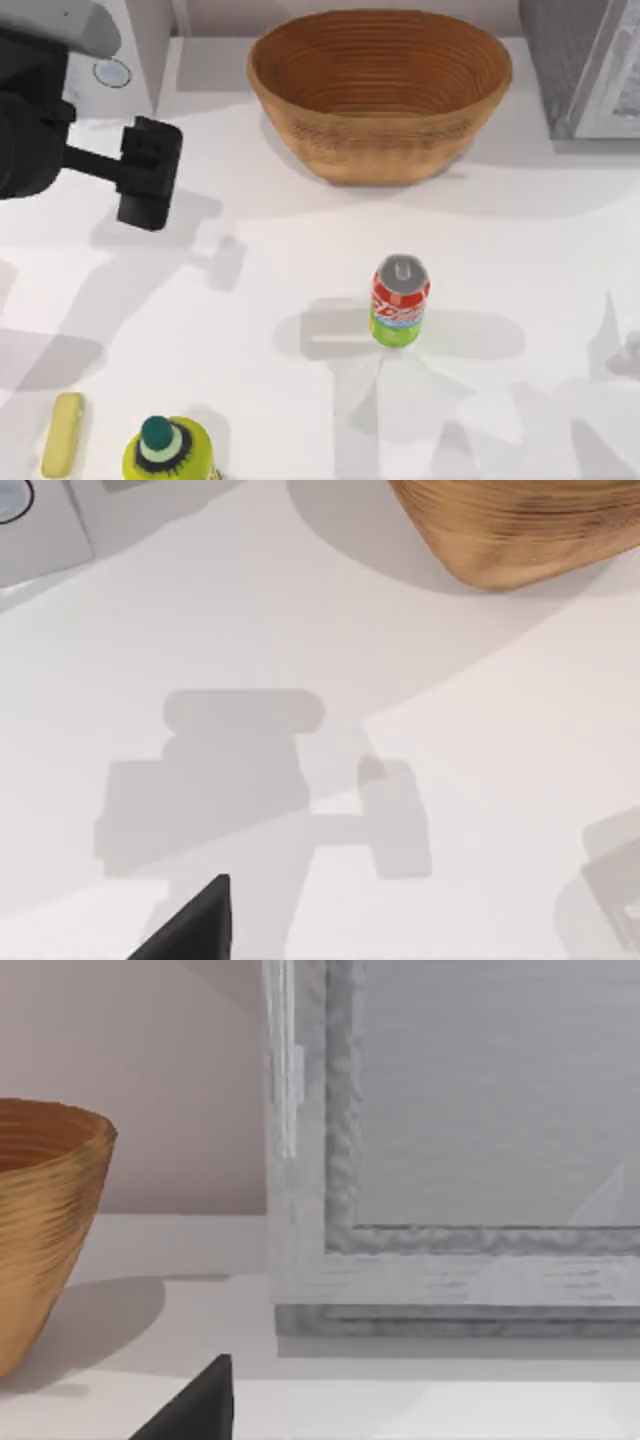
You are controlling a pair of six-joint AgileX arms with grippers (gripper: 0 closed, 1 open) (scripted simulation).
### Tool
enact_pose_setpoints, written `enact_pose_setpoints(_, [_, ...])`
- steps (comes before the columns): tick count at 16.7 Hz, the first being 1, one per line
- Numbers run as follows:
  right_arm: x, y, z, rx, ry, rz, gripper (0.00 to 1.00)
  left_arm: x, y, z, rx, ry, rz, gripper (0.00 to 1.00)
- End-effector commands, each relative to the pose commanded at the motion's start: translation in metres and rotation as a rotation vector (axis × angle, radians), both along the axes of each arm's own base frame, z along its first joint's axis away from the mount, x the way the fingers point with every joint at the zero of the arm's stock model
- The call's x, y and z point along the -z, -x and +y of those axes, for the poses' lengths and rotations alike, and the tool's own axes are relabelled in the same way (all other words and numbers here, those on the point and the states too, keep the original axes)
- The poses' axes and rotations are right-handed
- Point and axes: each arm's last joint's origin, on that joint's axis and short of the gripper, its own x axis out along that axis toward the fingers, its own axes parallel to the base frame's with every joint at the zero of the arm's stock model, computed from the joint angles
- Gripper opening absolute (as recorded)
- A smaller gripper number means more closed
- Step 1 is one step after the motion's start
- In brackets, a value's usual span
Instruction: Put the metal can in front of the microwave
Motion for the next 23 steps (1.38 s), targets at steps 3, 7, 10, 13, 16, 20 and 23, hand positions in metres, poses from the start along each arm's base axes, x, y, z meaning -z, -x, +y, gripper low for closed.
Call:
enact_pose_setpoints(3, [0.0, 0.0, 0.0, 0.0, 0.0, 0.0, 1.0, -0.01, -0.05, -0.058, 0.111, -0.089, 0.189, 1.0])
enact_pose_setpoints(7, [0.0, 0.0, 0.0, 0.0, 0.0, 0.0, 1.0, 0.013, -0.095, -0.145, 0.241, -0.229, 0.402, 1.0])
enact_pose_setpoints(10, [0.0, 0.0, 0.0, 0.0, 0.0, 0.0, 1.0, 0.049, -0.109, -0.201, 0.316, -0.338, 0.534, 1.0])
enact_pose_setpoints(13, [0.0, 0.0, 0.0, 0.0, 0.0, 0.0, 1.0, 0.082, -0.108, -0.238, 0.366, -0.429, 0.629, 1.0])
enact_pose_setpoints(16, [0.0, 0.0, 0.0, 0.0, 0.0, 0.0, 1.0, 0.099, -0.105, -0.254, 0.39, -0.477, 0.675, 1.0])
enact_pose_setpoints(20, [0.0, 0.0, 0.0, 0.0, 0.0, 0.0, 1.0, 0.1, -0.104, -0.255, 0.391, -0.481, 0.678, 1.0])
enact_pose_setpoints(23, [0.0, 0.0, 0.0, 0.0, 0.0, 0.0, 1.0, 0.105, -0.106, -0.255, 0.391, -0.48, 0.678, 1.0])
